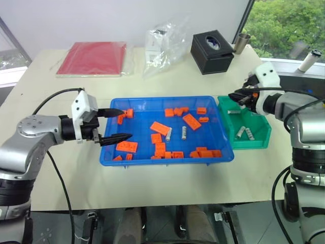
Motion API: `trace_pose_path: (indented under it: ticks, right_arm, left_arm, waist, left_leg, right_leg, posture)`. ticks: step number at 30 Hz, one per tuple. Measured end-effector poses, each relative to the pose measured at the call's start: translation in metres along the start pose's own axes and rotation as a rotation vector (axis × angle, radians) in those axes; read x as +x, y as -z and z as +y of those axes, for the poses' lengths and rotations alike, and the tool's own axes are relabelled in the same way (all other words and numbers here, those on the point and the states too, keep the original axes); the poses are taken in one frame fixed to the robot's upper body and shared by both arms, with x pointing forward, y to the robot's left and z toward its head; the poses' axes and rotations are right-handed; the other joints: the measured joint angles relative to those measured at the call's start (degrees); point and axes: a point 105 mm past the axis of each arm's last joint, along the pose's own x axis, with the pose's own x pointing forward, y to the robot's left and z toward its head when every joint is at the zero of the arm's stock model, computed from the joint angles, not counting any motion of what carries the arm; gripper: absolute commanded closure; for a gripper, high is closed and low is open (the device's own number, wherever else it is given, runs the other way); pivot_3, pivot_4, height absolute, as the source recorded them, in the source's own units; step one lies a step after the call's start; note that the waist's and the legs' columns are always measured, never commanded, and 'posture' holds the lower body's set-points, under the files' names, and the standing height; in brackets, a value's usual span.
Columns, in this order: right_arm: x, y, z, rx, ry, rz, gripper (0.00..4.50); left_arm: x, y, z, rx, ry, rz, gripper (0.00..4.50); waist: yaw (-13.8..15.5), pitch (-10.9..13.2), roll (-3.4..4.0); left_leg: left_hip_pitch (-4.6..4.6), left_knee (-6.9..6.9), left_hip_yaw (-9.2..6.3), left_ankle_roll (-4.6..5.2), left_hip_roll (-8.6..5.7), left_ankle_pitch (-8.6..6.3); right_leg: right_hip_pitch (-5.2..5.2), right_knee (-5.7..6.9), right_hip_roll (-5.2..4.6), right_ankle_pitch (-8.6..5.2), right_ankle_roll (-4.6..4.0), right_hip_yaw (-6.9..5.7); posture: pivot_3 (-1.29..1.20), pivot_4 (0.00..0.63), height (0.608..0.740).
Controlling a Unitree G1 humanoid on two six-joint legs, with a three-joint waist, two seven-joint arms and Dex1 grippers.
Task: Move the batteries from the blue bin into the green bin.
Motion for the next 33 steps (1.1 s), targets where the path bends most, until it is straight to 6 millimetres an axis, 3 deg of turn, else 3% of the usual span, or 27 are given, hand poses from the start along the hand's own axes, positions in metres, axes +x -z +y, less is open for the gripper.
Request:
trace_pose_path:
  ticks: [1, 2, 7, 10, 13, 16, 21, 32, 33]
  right_arm:
    - [0.0, -0.001, -0.001, -0.01, 0.009, -0.003, 1.24]
    - [0.001, -0.001, -0.001, -0.019, 0.013, -0.004, 0.98]
    - [0.005, -0.011, 0.011, -0.036, -0.042, -0.036, 0.98]
    - [0.009, -0.021, 0.059, -0.045, -0.231, -0.068, 0.98]
    - [0.012, -0.009, 0.105, -0.059, -0.4, -0.011, 0.98]
    - [0.016, 0.014, 0.13, -0.058, -0.484, 0.083, 0.98]
    - [0.024, 0.023, 0.178, -0.05, -0.625, 0.106, 0.98]
    - [0.046, 0.044, 0.177, -0.16, -0.654, 0.114, 0.98]
    - [0.048, 0.046, 0.174, -0.156, -0.651, 0.121, 0.71]
  left_arm:
    - [0.0, 0.0, 0.0, -0.001, 0.001, 0.0, 0.0]
    - [0.0, 0.0, 0.0, -0.001, 0.0, 0.0, 0.0]
    - [0.0, 0.001, 0.001, 0.001, -0.003, 0.004, 0.0]
    - [0.0, 0.0, 0.001, 0.002, -0.002, 0.004, 0.0]
    - [0.0, 0.0, 0.0, 0.004, -0.002, 0.006, 0.0]
    - [-0.002, 0.0, 0.001, 0.006, -0.007, 0.017, 0.0]
    - [-0.003, -0.002, 0.002, 0.012, -0.01, 0.021, 0.0]
    - [-0.007, -0.003, 0.003, 0.011, -0.019, 0.035, 0.0]
    - [-0.007, -0.003, 0.003, 0.011, -0.02, 0.035, 0.0]
  waist:
    - [0.07, 0.0, 0.0]
    - [0.1, 0.0, 0.0]
    - [0.2, 0.0, -0.01]
    - [-0.12, 0.0, -0.01]
    - [0.07, 0.0, -0.01]
    - [0.51, 0.01, -0.04]
    - [0.14, 0.0, -0.07]
    - [0.15, 0.0, -0.09]
    - [0.15, 0.0, -0.09]
  left_leg:
    - [-0.01, 0.01, 0.0, 0.0, -0.01, 0.0]
    - [-0.01, 0.01, 0.0, 0.0, -0.01, 0.0]
    - [-0.02, 0.03, -0.03, 0.0, -0.02, 0.0]
    - [-0.01, -0.02, -0.06, 0.0, 0.01, 0.0]
    - [-0.02, 0.0, -0.09, 0.0, 0.01, 0.0]
    - [-0.08, 0.08, -0.1, 0.0, -0.04, 0.0]
    - [-0.05, 0.06, -0.1, 0.0, -0.03, 0.0]
    - [-0.05, 0.06, -0.09, 0.0, -0.04, 0.0]
    - [-0.05, 0.06, -0.09, 0.0, -0.04, 0.0]
  right_leg:
    - [0.0, -0.02, -0.02, 0.0, 0.0, 0.0]
    - [0.01, -0.02, -0.02, 0.0, 0.0, 0.0]
    - [0.02, -0.04, -0.04, 0.0, 0.0, 0.0]
    - [0.02, -0.03, 0.02, 0.0, 0.0, -0.01]
    - [0.02, -0.01, 0.02, 0.0, 0.0, -0.02]
    - [0.04, -0.04, -0.07, -0.01, -0.01, -0.02]
    - [0.07, -0.07, -0.06, -0.01, -0.01, -0.03]
    - [0.07, -0.09, -0.04, 0.0, 0.0, -0.04]
    - [0.07, -0.09, -0.04, 0.0, 0.0, -0.04]
  posture:
    - [0.0, 0.15, 0.736]
    - [0.0, 0.15, 0.736]
    - [0.0, 0.15, 0.736]
    - [0.0, 0.15, 0.736]
    - [0.0, 0.15, 0.736]
    - [0.0, 0.15, 0.736]
    - [0.0, 0.15, 0.736]
    - [0.0, 0.15, 0.736]
    - [0.0, 0.15, 0.736]
